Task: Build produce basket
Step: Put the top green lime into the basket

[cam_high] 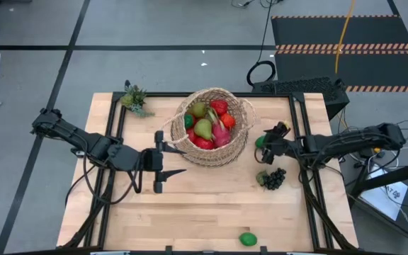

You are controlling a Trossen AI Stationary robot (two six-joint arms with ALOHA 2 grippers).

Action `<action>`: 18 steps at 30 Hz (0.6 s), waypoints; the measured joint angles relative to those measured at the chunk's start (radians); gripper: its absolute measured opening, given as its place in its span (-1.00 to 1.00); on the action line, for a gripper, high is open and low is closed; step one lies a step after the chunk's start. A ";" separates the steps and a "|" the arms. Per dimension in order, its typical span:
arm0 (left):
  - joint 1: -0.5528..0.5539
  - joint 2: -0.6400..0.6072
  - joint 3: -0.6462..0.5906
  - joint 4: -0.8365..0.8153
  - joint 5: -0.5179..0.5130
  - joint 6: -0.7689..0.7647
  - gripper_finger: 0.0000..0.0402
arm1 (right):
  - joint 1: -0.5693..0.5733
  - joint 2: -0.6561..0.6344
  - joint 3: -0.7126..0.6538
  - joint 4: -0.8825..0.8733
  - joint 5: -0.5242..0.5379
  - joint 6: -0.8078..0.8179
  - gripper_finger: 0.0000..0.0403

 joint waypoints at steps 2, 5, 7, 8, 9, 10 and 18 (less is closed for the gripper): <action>0.000 0.000 0.000 -0.019 0.000 -0.013 0.21 | -0.028 0.000 -0.010 0.002 -0.029 -0.005 0.60; 0.000 0.000 0.000 -0.057 0.000 -0.029 0.21 | -0.063 0.000 -0.018 0.000 -0.115 0.010 0.68; -0.005 0.000 0.000 -0.078 0.000 -0.055 0.21 | -0.077 0.001 -0.018 0.005 -0.131 0.007 0.71; -0.008 0.000 0.000 -0.086 0.000 -0.071 0.21 | -0.083 0.000 -0.018 0.006 -0.131 -0.002 0.71; -0.011 0.000 0.000 -0.093 0.000 -0.082 0.21 | -0.089 0.000 -0.018 0.005 -0.131 -0.008 0.71; -0.015 0.000 0.000 -0.100 -0.001 -0.092 0.21 | -0.097 0.000 -0.018 0.004 -0.131 -0.012 0.71; -0.050 0.000 0.000 -0.129 0.000 -0.135 0.21 | -0.139 0.015 -0.017 -0.020 -0.196 0.013 0.72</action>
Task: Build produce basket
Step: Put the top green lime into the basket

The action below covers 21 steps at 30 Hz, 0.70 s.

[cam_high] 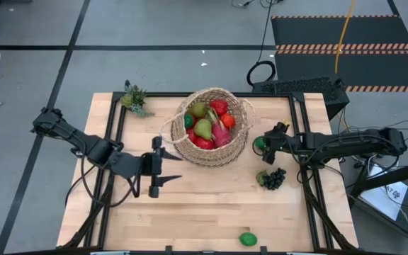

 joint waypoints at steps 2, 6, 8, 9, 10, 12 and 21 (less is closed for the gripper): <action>-0.005 0.000 0.000 0.019 0.000 0.018 0.21 | 0.000 0.008 0.000 0.003 -0.042 0.016 0.72; -0.005 0.000 0.000 0.045 0.000 0.022 0.21 | 0.001 0.028 0.000 -0.003 -0.061 0.035 0.72; -0.004 0.000 0.000 0.058 -0.001 0.022 0.21 | 0.001 0.044 0.000 -0.004 -0.042 0.032 0.72; -0.004 0.000 0.000 0.065 -0.001 0.022 0.21 | 0.001 0.054 0.000 -0.003 -0.036 0.025 0.72; -0.005 0.000 0.000 0.068 -0.001 0.019 0.21 | 0.000 0.065 0.000 -0.002 -0.037 0.020 0.72; -0.005 0.000 0.000 0.068 -0.001 0.005 0.21 | 0.000 0.086 0.000 -0.002 -0.039 0.015 0.72; -0.004 0.000 0.000 0.090 -0.002 0.055 0.21 | 0.001 0.166 0.000 0.003 -0.065 0.035 0.61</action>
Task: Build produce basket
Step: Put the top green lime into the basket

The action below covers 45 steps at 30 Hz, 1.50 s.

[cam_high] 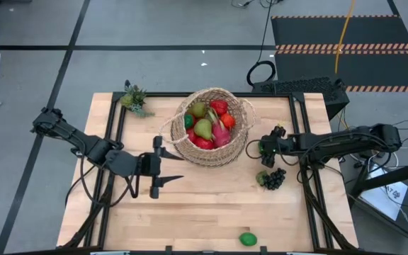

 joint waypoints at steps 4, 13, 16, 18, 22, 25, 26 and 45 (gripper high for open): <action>0.000 0.000 0.000 0.064 -0.001 0.075 0.21 | 0.000 0.001 0.000 0.003 -0.011 0.054 0.48; 0.046 0.000 0.000 0.102 -0.008 0.094 0.21 | 0.001 -0.033 0.000 0.061 -0.091 0.160 0.52; 0.065 0.000 0.000 0.115 -0.008 0.097 0.21 | 0.001 -0.053 0.000 0.060 -0.141 0.171 0.50; 0.076 0.000 0.000 0.128 -0.008 0.098 0.21 | 0.001 -0.073 0.000 0.061 -0.181 0.183 0.48; 0.092 0.000 0.000 0.127 -0.009 0.091 0.21 | 0.001 -0.119 0.000 0.084 -0.249 0.187 0.48; 0.095 0.000 0.000 0.111 -0.009 0.061 0.21 | 0.001 -0.155 0.000 0.126 -0.266 0.187 0.48; 0.094 0.000 0.000 0.105 -0.008 0.054 0.21 | 0.001 -0.168 0.000 0.137 -0.273 0.187 0.48; 0.059 0.000 0.000 0.080 -0.009 0.036 0.21 | 0.001 -0.311 0.002 0.415 -0.463 0.080 0.48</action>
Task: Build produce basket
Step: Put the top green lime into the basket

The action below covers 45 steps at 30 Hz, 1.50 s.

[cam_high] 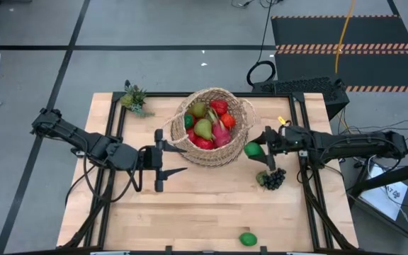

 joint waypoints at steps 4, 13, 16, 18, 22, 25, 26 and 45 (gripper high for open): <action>0.000 0.000 0.000 0.000 0.000 -0.006 0.21 | 0.009 -0.009 0.000 0.064 -0.007 -0.003 0.48; 0.000 0.000 0.000 0.000 0.000 -0.003 0.21 | 0.074 -0.021 0.059 0.110 -0.007 -0.001 0.48; 0.000 0.000 0.000 -0.003 0.000 -0.007 0.21 | 0.107 -0.021 0.099 0.111 -0.003 -0.016 0.48; 0.000 0.000 0.000 -0.011 0.000 -0.023 0.21 | 0.135 -0.021 0.119 0.111 0.016 -0.038 0.48; 0.000 0.000 0.000 -0.026 0.001 -0.048 0.21 | 0.193 -0.020 0.152 0.113 0.094 -0.094 0.48; 0.000 0.000 0.000 -0.026 0.001 -0.049 0.21 | 0.237 -0.020 0.177 0.136 0.154 -0.138 0.48; 0.000 0.000 0.000 -0.026 0.001 -0.049 0.21 | 0.253 -0.020 0.183 0.151 0.178 -0.152 0.48; 0.000 0.000 0.000 -0.024 0.001 -0.050 0.21 | 0.479 0.073 0.191 0.443 0.341 -0.692 0.48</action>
